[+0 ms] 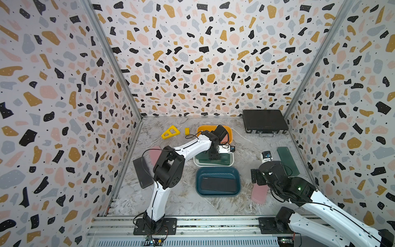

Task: Place the pencil cases by color into the storage box
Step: Place the pencil case at the storage box.

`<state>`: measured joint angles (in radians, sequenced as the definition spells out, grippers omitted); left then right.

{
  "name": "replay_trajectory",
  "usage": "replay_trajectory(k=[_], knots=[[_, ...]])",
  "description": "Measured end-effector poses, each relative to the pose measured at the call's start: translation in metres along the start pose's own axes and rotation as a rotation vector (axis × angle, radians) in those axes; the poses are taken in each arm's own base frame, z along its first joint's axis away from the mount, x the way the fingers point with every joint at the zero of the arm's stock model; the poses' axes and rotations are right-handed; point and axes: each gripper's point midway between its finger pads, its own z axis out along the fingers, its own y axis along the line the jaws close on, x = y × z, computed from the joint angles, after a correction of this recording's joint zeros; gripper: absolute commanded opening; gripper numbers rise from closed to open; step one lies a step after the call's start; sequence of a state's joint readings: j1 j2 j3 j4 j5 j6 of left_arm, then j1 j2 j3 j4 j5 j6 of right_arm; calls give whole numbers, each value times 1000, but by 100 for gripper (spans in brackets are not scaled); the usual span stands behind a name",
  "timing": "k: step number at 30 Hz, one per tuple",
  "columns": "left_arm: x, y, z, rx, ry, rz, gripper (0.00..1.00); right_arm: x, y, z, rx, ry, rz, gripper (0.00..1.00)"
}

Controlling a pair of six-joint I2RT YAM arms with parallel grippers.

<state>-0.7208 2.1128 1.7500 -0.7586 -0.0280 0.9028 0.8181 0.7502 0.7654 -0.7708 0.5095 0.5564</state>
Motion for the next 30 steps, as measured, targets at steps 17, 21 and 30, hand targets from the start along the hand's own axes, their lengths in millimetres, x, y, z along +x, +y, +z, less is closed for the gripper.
replay_trajectory(k=[17,21,30], knots=[[2,1,11,-10,45,11,68,0,-3,-4,-5,-11,8,96],[1,0,12,-12,51,15,71,0,-3,-4,-6,-12,9,96],[-3,1,14,-19,49,22,77,2,-6,-6,-4,-12,9,96]])
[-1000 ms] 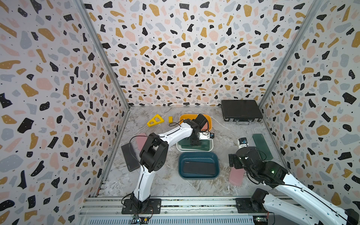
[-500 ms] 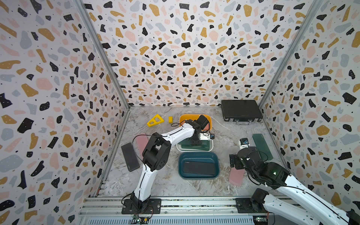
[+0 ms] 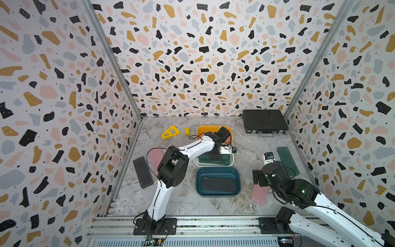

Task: Place the pencil cases by color into the storage box
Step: Place the pencil case at the storage box.

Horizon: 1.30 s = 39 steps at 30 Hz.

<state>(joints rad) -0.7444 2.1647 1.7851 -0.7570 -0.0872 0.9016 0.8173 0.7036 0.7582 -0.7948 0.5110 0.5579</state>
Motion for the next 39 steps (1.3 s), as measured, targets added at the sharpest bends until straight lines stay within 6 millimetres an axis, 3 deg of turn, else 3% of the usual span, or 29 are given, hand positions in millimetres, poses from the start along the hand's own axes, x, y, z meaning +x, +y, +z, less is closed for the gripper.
replay_trajectory(k=[3,5,15,21,24,29,39], knots=[[-1,1,1,-1,0,1,80,0,-1,-1,2,-2,1,96],[-2,1,2,-1,-1,3,88,1,-2,-1,5,-2,1,96],[-4,1,3,-6,3,6,93,0,-5,-2,17,-12,8,96],[-13,0,-9,-25,-14,18,94,0,-7,-1,30,-11,9,97],[-15,3,-30,-54,-38,15,94,0,-9,1,42,-6,2,97],[-19,16,-86,-142,-111,-23,95,2,-15,7,81,17,-15,98],[-4,16,-185,-329,-291,-235,100,-6,-48,26,204,121,-31,98]])
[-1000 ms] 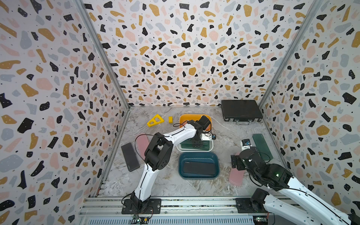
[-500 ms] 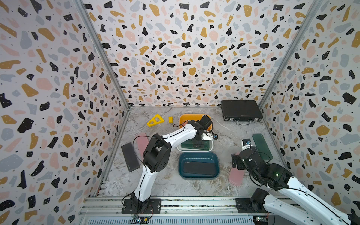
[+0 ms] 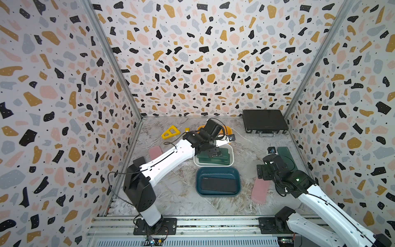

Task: Place the pencil cases by color into the storage box
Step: Place the pencil case at the storage box, then pick up the pencil case from the center of the board.

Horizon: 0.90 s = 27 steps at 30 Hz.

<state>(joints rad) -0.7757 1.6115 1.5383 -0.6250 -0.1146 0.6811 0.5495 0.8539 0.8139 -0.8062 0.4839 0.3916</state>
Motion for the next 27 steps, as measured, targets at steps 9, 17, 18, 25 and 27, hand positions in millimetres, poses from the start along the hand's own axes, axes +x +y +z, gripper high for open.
replay_trajectory(k=[9,17,18,25,27], knots=[[3,17,-74,-153,-170,-314,100,-5,-33,42,45,125,41,99],[19,22,-92,-182,-148,-649,100,-11,-66,93,22,231,123,99],[23,18,-89,-171,-126,-677,100,-12,-70,100,16,241,137,99],[42,-2,-73,-125,-44,-815,100,-20,-90,133,-3,260,171,99],[48,-7,-70,-118,-24,-835,100,-25,-95,141,-4,261,171,99]])
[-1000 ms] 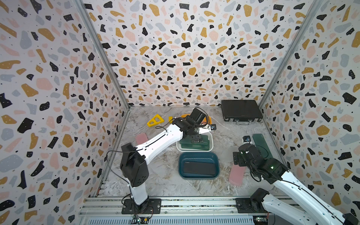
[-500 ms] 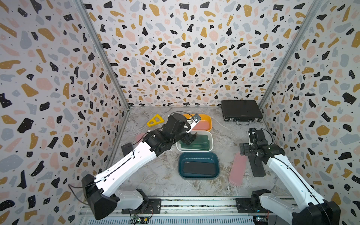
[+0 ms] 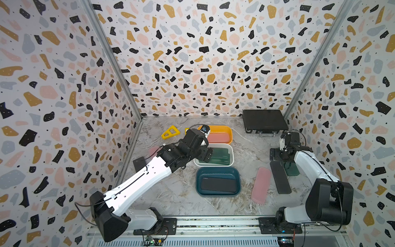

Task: Place the pencil cases by color into the storage box
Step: Pick up the pencil case from the center of the board.

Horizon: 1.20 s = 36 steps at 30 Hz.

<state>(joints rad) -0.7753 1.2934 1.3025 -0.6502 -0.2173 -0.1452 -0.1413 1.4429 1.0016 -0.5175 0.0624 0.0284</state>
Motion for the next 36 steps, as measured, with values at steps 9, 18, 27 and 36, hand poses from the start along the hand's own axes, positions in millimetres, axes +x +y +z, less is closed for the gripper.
replay_trajectory(k=[9,18,27,36], knots=[[14,2,8,1,37,-78,100,-26,-24,31,18,23,5,99],[17,13,31,21,61,-213,100,-39,-41,63,36,66,-18,99],[30,13,63,48,115,-267,100,-44,-58,88,52,106,-26,99],[38,9,78,57,150,-285,100,-34,-67,109,44,158,-9,99]])
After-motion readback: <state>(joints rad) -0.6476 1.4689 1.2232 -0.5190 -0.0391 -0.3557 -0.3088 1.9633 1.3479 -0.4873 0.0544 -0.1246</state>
